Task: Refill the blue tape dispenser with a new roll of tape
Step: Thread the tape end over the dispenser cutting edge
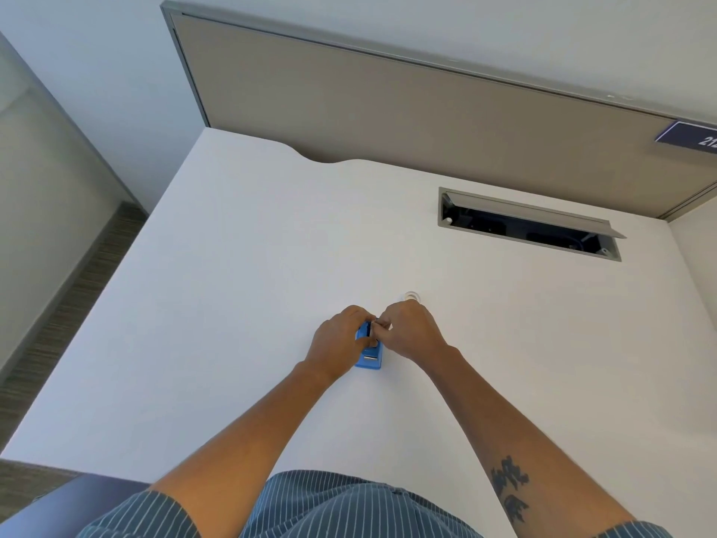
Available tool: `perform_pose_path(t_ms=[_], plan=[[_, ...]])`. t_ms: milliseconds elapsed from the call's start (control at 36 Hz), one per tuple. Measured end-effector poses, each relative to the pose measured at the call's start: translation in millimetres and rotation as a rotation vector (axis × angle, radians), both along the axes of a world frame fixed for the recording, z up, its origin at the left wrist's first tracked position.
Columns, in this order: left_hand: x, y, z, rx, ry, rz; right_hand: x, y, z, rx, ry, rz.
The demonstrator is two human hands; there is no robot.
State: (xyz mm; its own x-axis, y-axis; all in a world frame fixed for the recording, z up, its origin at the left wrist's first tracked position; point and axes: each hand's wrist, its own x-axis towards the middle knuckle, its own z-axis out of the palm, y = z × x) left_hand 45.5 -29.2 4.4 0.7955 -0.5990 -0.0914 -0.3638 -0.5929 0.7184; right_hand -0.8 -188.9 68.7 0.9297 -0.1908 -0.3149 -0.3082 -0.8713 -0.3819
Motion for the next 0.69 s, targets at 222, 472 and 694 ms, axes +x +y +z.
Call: perform_pose_path(t_ms=[222, 472, 694], plan=[[-0.2, -0.4, 0.0, 0.009, -0.005, 0.000, -1.2, 0.4, 0.2, -0.013, -0.015, -0.004], [-0.8, 0.4, 2.6, 0.000, 0.003, -0.005, -7.1, -8.3, -1.3, 0.014, -0.033, 0.110], [-2.0, 0.6, 3.2, -0.004, 0.009, 0.004, -8.7, -4.4, -1.1, -0.006, -0.053, 0.106]])
